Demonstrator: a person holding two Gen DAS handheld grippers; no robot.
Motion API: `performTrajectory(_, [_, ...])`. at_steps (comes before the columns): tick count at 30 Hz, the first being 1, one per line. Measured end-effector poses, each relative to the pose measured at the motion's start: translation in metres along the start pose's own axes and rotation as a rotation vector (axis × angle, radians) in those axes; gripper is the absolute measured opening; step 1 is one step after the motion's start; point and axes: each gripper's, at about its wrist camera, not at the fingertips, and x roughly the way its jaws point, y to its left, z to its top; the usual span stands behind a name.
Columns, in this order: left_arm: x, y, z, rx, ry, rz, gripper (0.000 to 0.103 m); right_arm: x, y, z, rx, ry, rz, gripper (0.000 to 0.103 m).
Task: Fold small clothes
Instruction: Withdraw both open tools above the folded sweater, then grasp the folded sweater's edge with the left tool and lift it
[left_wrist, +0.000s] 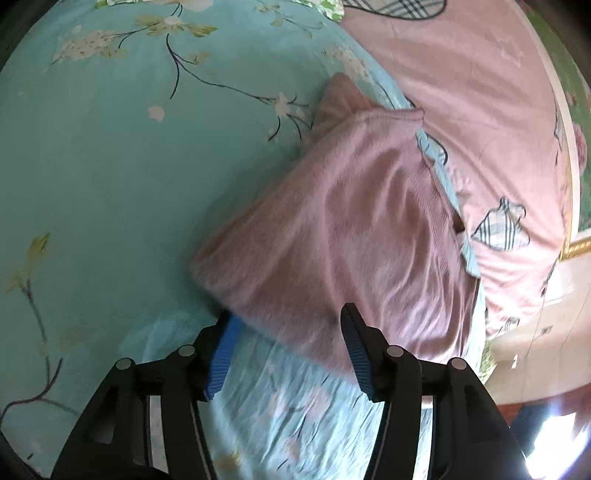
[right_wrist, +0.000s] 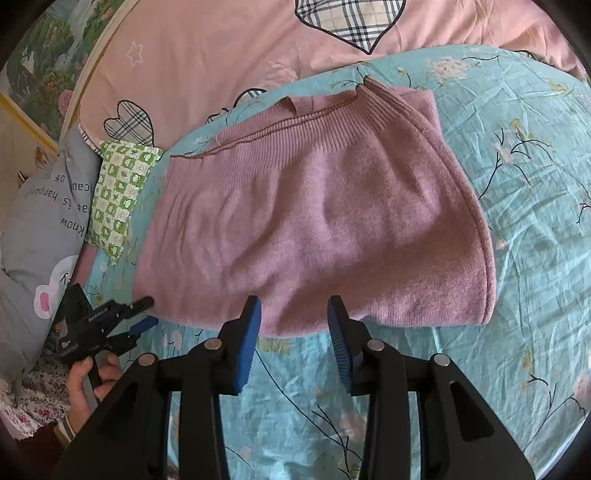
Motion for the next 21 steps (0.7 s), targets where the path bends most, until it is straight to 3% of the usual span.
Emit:
performTrajectory(7, [0.013, -0.006, 0.014, -0.042, -0.044, -0.019, 0.06, 0.005, -0.003, 0.004, 0.002, 0.02, 0.01, 0.039])
performTrajectory(12, [0.021, -0.017, 0.019, -0.002, -0.076, 0.01, 0.056, 0.009, -0.004, 0.009, -0.002, 0.026, 0.021, 0.039])
performTrajectory(14, [0.023, -0.022, 0.02, 0.025, -0.082, 0.018, 0.041, 0.011, -0.005, 0.011, 0.002, 0.029, 0.026, 0.039])
performTrajectory(15, [0.026, -0.024, 0.021, 0.039, -0.071, 0.009, 0.024, 0.012, -0.005, 0.012, 0.005, 0.028, 0.028, 0.039])
performTrajectory(16, [0.028, -0.026, 0.022, 0.05, -0.062, -0.001, 0.018, 0.013, -0.006, 0.012, 0.009, 0.027, 0.032, 0.039])
performTrajectory(21, [0.019, -0.059, 0.02, 0.184, -0.089, -0.027, 0.013, 0.014, -0.01, 0.017, 0.011, 0.021, 0.046, 0.039])
